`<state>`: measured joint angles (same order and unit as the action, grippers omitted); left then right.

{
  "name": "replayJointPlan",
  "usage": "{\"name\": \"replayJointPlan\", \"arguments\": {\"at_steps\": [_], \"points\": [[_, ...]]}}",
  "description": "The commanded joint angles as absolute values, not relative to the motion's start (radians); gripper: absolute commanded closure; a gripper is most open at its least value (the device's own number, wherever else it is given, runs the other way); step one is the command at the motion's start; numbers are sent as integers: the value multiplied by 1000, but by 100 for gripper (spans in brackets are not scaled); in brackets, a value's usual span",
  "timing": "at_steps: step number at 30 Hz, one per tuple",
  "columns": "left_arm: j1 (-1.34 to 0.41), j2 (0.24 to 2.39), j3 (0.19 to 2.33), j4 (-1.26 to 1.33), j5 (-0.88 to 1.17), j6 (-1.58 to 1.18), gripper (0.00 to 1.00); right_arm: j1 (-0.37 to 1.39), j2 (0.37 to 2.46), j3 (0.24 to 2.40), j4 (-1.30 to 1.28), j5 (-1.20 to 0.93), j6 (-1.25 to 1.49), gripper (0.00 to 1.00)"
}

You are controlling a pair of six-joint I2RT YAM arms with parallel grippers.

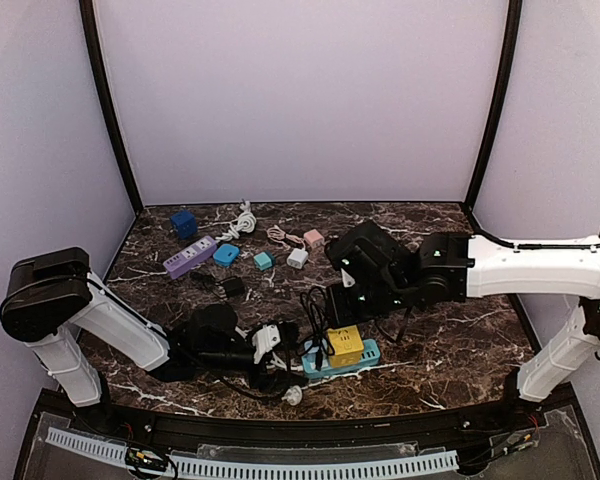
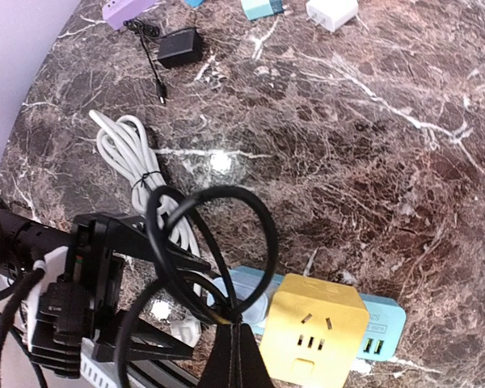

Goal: Insert the plug
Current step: Press the plug into the socket.

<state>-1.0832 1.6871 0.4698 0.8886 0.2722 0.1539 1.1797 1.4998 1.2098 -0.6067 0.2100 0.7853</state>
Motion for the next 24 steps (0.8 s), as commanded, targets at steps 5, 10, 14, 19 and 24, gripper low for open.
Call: {"name": "replayJointPlan", "arguments": {"at_steps": [5, 10, 14, 19, 24], "points": [[-1093, 1654, 448, 888, 265, 169, 31, 1144, 1539, 1117, -558, 188, 795, 100], [-1094, 1652, 444, 888, 270, 166, 31, 1134, 1575, 984, -465, 107, 858, 100], [-1094, 1651, 448, 892, 264, 169, 31, 1135, 1561, 1067, -594, 112, 805, 100], [-1094, 1632, 443, 896, 253, 189, 31, 1110, 1419, 1174, -674, 190, 618, 97], [-1094, 1564, 412, 862, 208, 237, 30, 1044, 1297, 1102, -589, 52, 123, 14]]}}
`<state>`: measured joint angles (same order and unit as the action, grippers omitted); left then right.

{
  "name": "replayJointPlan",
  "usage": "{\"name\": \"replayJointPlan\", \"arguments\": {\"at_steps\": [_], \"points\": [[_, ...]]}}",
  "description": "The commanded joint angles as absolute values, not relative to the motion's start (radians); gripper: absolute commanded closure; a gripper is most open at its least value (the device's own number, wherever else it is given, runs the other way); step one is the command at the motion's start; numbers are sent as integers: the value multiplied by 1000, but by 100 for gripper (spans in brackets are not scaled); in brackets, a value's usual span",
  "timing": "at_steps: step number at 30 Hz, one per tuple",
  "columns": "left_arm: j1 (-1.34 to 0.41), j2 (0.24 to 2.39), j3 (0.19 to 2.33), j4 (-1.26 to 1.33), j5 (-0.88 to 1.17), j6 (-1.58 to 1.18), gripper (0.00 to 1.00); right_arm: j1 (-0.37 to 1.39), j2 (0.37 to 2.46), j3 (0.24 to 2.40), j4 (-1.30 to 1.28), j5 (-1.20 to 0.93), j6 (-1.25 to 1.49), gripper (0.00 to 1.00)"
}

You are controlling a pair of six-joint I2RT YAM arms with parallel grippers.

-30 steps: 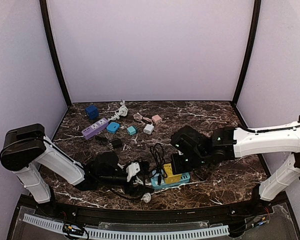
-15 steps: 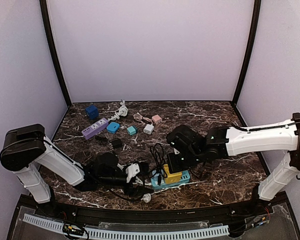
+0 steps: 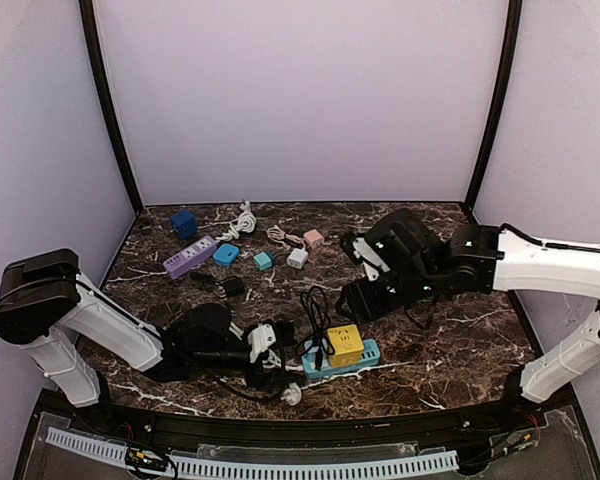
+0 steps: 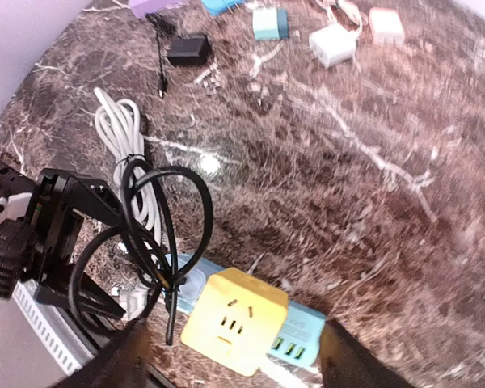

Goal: Insert the plug
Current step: Press the plug into the socket, then move the socket to the center of the board.

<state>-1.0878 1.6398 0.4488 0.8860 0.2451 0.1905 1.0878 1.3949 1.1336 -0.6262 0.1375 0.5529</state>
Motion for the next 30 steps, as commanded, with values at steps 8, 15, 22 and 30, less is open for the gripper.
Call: {"name": "replayJointPlan", "arguments": {"at_steps": [8, 15, 22, 30], "points": [[-1094, 1461, 354, 765, 136, 172, 28, 929, 1249, 932, -352, -254, -622, 1], [-1094, 1421, 316, 768, 68, 144, 27, 914, 1443, 986, -432, -357, -833, 1], [-1092, 1426, 297, 786, 39, 132, 27, 912, 1549, 1009, -482, -390, -866, 7], [-1092, 1437, 299, 799, 33, 140, 28, 890, 1586, 995, -462, -421, -820, 28]]}}
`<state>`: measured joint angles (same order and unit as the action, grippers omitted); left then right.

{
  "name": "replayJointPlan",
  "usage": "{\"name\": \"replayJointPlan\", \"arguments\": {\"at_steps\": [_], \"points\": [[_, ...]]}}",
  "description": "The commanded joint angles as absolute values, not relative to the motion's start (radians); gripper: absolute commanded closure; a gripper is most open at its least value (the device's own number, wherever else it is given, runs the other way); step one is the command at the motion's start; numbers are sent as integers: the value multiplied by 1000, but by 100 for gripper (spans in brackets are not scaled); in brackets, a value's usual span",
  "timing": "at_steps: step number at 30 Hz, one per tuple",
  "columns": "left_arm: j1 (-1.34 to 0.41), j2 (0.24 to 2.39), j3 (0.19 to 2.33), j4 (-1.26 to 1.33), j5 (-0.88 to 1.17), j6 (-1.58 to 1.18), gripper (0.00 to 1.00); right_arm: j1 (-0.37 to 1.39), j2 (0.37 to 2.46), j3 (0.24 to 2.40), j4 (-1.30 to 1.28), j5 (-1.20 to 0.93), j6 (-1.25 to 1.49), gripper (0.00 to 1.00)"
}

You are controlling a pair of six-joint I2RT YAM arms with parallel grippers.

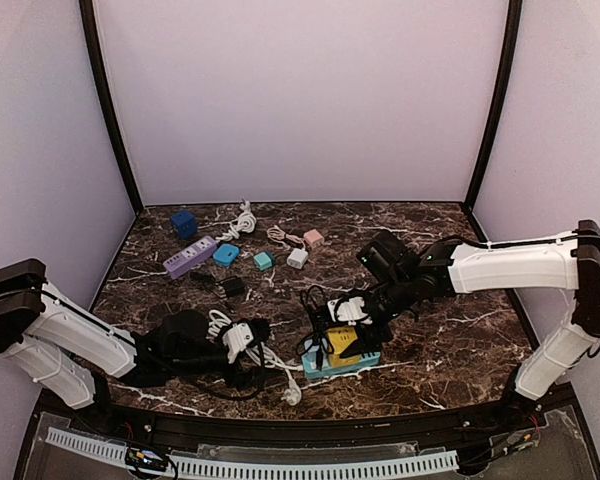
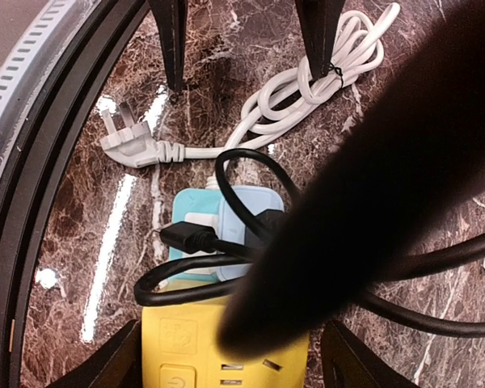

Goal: Insert the plug
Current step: Move the socket to the center of the board.

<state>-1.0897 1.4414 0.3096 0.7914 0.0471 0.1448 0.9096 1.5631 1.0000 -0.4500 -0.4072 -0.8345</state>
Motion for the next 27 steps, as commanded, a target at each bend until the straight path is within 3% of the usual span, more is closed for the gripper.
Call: {"name": "replayJointPlan", "arguments": {"at_steps": [1, 4, 15, 22, 27], "points": [[-1092, 1437, 298, 799, 33, 145, 28, 890, 1584, 989, -462, -421, -816, 32], [-1092, 1439, 297, 799, 32, 151, 28, 888, 1586, 977, -462, -414, -791, 47], [-1091, 1443, 306, 792, -50, 134, 28, 839, 1544, 943, -435, -303, -639, 69], [-1075, 1433, 317, 786, -160, 128, 28, 710, 1489, 874, -430, -117, -511, 73], [-1064, 1432, 316, 810, -191, 137, 29, 512, 1460, 834, -411, -54, -428, 73]]}}
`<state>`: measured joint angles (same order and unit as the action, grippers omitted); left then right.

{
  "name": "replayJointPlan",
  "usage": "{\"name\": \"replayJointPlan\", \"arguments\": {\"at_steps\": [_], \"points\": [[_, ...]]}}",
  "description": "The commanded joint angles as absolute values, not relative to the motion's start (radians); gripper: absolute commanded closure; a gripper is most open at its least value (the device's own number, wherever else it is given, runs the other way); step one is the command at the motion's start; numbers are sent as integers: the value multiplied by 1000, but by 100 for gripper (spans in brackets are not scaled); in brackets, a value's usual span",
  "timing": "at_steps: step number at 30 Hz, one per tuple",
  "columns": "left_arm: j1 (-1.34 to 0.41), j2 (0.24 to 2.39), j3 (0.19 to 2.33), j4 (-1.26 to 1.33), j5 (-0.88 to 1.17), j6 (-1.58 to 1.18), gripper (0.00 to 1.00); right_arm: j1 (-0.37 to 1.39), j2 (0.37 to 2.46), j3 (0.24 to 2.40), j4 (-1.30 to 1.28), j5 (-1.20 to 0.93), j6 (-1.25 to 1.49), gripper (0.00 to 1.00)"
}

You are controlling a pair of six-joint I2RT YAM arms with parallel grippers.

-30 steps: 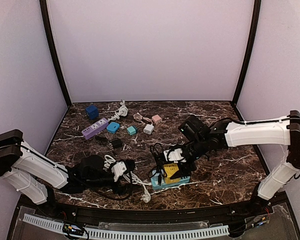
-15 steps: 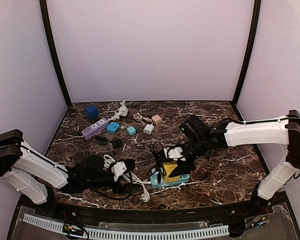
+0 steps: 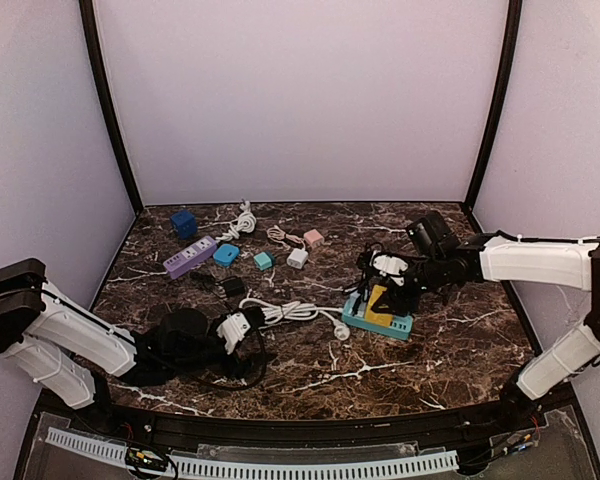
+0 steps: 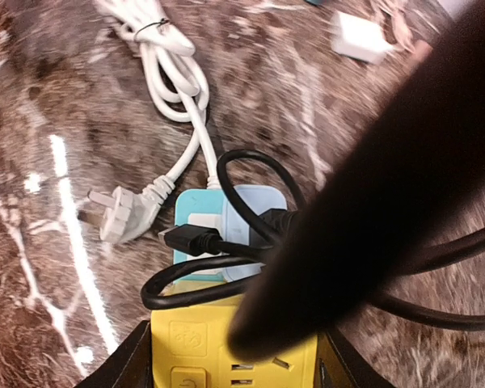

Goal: Insert the plug
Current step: Move the socket to the center of the board.

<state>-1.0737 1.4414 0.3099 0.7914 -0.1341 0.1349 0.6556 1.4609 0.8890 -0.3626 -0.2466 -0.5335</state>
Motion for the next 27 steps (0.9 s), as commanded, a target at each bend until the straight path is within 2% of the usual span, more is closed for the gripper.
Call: {"name": "replayJointPlan", "arguments": {"at_steps": [1, 7, 11, 15, 19, 21, 22, 23, 26, 27], "points": [[-1063, 1431, 316, 814, -202, 142, 29, 458, 1464, 833, -406, -30, -415, 73], [-1054, 1424, 318, 819, -210, 150, 29, 198, 1558, 884, -349, 44, -353, 75], [-1046, 1424, 315, 821, -207, 148, 29, 55, 1706, 989, -299, 54, -301, 77], [-1037, 1420, 312, 824, -209, 149, 29, -23, 1873, 1131, -290, 122, -253, 79], [-1021, 1424, 311, 813, -215, 154, 30, -41, 1969, 1260, -290, 181, -229, 77], [-1015, 1427, 314, 807, -213, 152, 29, -41, 1987, 1323, -307, 176, -207, 71], [-1014, 1428, 315, 805, -211, 149, 30, -40, 1987, 1345, -322, 168, -193, 64], [-1012, 1432, 319, 800, -209, 147, 29, -41, 1983, 1363, -340, 159, -184, 54], [-1011, 1435, 335, 777, -194, 141, 30, -34, 1942, 1392, -380, 126, -162, 11], [-1011, 1437, 345, 763, -188, 145, 29, -31, 1921, 1396, -396, 130, -151, 3]]}}
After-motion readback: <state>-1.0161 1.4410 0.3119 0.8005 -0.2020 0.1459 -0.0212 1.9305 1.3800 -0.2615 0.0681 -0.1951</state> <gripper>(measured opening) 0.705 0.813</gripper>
